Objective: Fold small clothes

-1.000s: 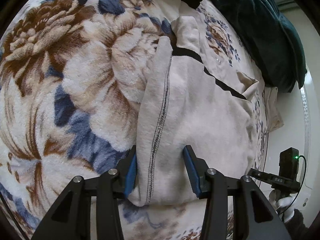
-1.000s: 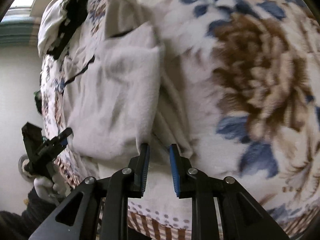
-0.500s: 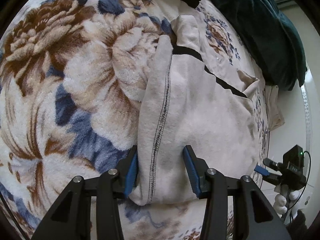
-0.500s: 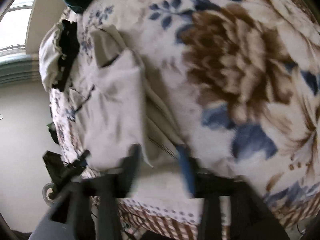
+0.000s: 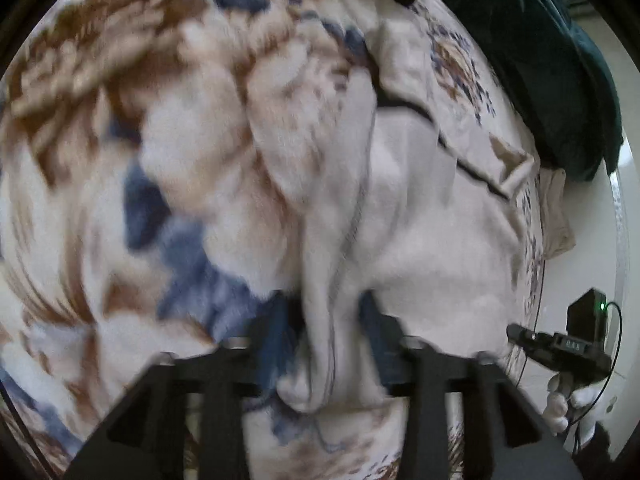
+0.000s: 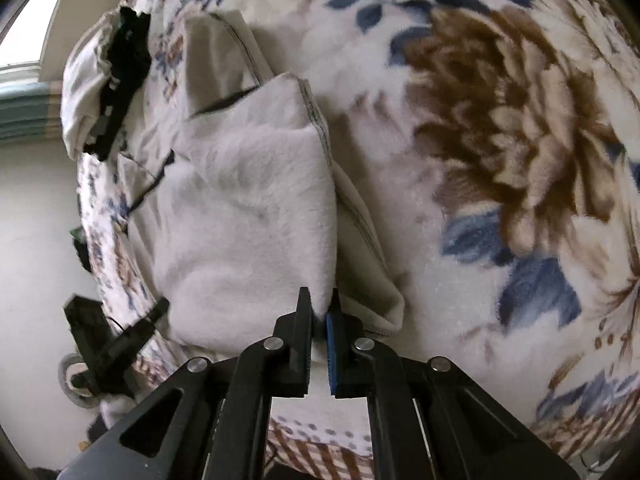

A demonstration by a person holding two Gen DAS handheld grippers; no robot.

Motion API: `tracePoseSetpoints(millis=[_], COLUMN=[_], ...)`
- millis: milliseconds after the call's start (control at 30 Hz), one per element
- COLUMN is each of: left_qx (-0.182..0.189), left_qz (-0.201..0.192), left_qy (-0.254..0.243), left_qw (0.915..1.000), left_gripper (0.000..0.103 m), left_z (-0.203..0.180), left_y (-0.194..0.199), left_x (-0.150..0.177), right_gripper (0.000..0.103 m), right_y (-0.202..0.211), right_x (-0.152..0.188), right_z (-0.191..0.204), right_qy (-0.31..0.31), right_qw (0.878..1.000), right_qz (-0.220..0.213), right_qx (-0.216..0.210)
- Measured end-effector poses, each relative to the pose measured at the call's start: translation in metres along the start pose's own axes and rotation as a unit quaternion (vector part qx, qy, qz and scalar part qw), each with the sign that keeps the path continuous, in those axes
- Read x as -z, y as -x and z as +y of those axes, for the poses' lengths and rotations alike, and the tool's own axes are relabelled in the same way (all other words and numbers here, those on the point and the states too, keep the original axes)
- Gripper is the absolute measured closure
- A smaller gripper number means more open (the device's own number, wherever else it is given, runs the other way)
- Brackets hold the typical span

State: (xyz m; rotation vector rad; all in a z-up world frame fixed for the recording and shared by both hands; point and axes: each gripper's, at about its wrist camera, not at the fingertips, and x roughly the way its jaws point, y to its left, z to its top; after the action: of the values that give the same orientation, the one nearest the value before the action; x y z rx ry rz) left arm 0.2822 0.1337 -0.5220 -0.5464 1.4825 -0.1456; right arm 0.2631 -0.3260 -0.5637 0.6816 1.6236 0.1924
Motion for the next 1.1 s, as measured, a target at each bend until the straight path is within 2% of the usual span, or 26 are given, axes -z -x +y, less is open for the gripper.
tracePoseSetpoints(millis=[67, 100, 133, 200, 233, 300, 400, 433, 567, 633, 667, 700, 733, 767, 800, 867, 933, 1000, 1100], left_qx=[-0.002, 0.002, 0.004, 0.011, 0.019, 0.020, 0.012, 0.010, -0.046, -0.073, -0.088, -0.100, -0.117, -0.118, -0.115, -0.101, -0.089, -0.058, -0.014], left_qz=[-0.021, -0.034, -0.050, -0.076, -0.082, -0.087, -0.051, -0.042, 0.023, 0.037, 0.029, 0.021, 0.017, 0.014, 0.010, -0.006, -0.027, -0.058, -0.107], left_qy=[0.004, 0.005, 0.006, 0.011, 0.010, 0.004, -0.015, -0.018, -0.054, -0.073, -0.090, -0.110, -0.134, -0.158, -0.169, -0.183, -0.189, -0.193, -0.201], left_qw=[0.9998, 0.9994, 0.9987, 0.9970, 0.9964, 0.9960, 0.9985, 0.9989, 0.9972, 0.9940, 0.9916, 0.9887, 0.9839, 0.9802, 0.9790, 0.9779, 0.9775, 0.9777, 0.9736], left_gripper=[0.046, 0.043, 0.038, 0.034, 0.034, 0.034, 0.034, 0.034, 0.034, 0.038, 0.041, 0.063, 0.085, 0.088, 0.091, 0.095, 0.095, 0.096, 0.096], left_z=[-0.006, -0.009, -0.013, -0.024, -0.030, -0.045, -0.070, -0.073, -0.092, -0.096, -0.101, -0.105, -0.111, -0.116, -0.119, -0.122, -0.126, -0.132, -0.135], left_y=[0.021, 0.030, 0.039, 0.051, 0.051, 0.041, -0.001, -0.011, -0.065, -0.078, -0.079, -0.078, -0.077, -0.073, -0.070, -0.056, -0.040, -0.015, 0.028], left_x=[-0.016, -0.022, -0.030, -0.054, -0.068, -0.100, -0.151, -0.158, -0.189, -0.190, -0.189, -0.187, -0.185, -0.181, -0.178, -0.172, -0.165, -0.154, -0.127], right_gripper=[0.077, 0.059, 0.047, 0.046, 0.040, 0.037, 0.037, 0.037, 0.037, 0.037, 0.037, 0.037, 0.047, 0.062, 0.092, 0.093, 0.095, 0.096, 0.096], right_y=[0.001, 0.004, 0.010, 0.028, 0.035, 0.043, 0.040, 0.036, 0.016, 0.001, -0.008, -0.014, -0.021, -0.024, -0.025, -0.026, -0.019, -0.001, 0.027], right_x=[-0.003, -0.005, -0.009, -0.020, -0.028, -0.051, -0.096, -0.115, -0.173, -0.197, -0.209, -0.214, -0.217, -0.217, -0.216, -0.211, -0.205, -0.194, -0.173], right_z=[0.002, 0.002, 0.003, 0.014, 0.021, 0.035, 0.056, 0.067, 0.103, 0.119, 0.127, 0.130, 0.134, 0.138, 0.141, 0.146, 0.146, 0.146, 0.145], right_qy=[-0.013, -0.022, -0.031, -0.032, -0.031, -0.032, -0.043, -0.038, -0.015, 0.008, 0.030, 0.048, 0.067, 0.085, 0.101, 0.119, 0.116, 0.107, 0.111], right_qw=[1.000, 1.000, 0.999, 0.997, 0.996, 0.994, 0.992, 0.991, 0.992, 0.992, 0.989, 0.986, 0.980, 0.975, 0.972, 0.967, 0.970, 0.974, 0.974], right_qz=[-0.002, -0.007, -0.019, -0.065, -0.082, -0.106, -0.118, -0.124, -0.117, -0.105, -0.095, -0.085, -0.076, -0.078, -0.080, -0.078, -0.088, -0.111, -0.148], right_qx=[-0.001, -0.005, -0.005, -0.006, 0.001, -0.006, -0.011, -0.009, 0.032, 0.076, 0.108, 0.137, 0.169, 0.188, 0.197, 0.210, 0.195, 0.166, 0.128])
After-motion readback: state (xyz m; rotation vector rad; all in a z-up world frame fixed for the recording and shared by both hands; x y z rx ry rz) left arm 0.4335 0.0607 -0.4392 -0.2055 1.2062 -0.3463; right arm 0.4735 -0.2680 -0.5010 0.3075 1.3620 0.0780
